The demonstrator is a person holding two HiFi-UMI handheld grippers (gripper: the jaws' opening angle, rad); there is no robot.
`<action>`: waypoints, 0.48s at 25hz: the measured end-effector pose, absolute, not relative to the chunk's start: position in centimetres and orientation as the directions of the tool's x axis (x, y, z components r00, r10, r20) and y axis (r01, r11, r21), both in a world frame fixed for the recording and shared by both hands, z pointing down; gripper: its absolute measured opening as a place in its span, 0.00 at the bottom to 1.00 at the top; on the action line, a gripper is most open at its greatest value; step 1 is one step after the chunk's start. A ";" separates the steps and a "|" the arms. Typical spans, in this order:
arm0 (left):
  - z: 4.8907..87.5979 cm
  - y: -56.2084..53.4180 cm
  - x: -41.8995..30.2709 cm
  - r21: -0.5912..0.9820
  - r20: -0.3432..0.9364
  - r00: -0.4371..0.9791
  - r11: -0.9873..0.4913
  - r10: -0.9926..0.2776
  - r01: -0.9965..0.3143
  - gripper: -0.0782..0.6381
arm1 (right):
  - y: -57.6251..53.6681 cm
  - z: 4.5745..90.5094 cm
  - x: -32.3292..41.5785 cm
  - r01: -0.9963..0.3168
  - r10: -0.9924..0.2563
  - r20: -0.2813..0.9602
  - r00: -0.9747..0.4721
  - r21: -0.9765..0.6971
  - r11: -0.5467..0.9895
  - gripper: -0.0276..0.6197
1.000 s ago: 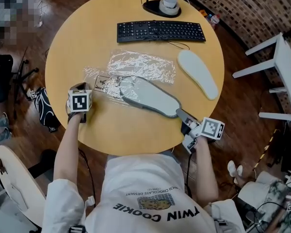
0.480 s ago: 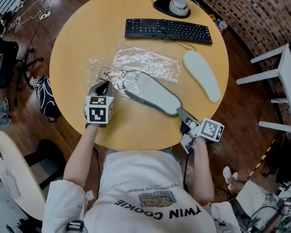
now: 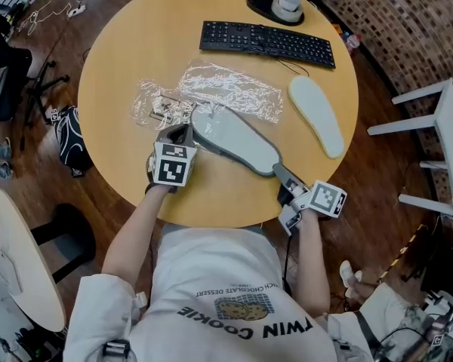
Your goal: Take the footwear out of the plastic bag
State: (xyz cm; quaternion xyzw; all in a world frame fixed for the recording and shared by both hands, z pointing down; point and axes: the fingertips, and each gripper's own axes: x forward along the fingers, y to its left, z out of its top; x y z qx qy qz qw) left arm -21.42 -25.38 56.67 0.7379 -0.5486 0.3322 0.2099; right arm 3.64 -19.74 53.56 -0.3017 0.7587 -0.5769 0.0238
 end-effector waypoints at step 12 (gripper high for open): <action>58.0 -25.1 -21.4 -0.074 0.758 0.124 -0.273 -0.640 -0.959 0.12 | -18.9 54.5 4.6 -0.438 -0.473 0.342 -0.812 -0.893 0.105 0.14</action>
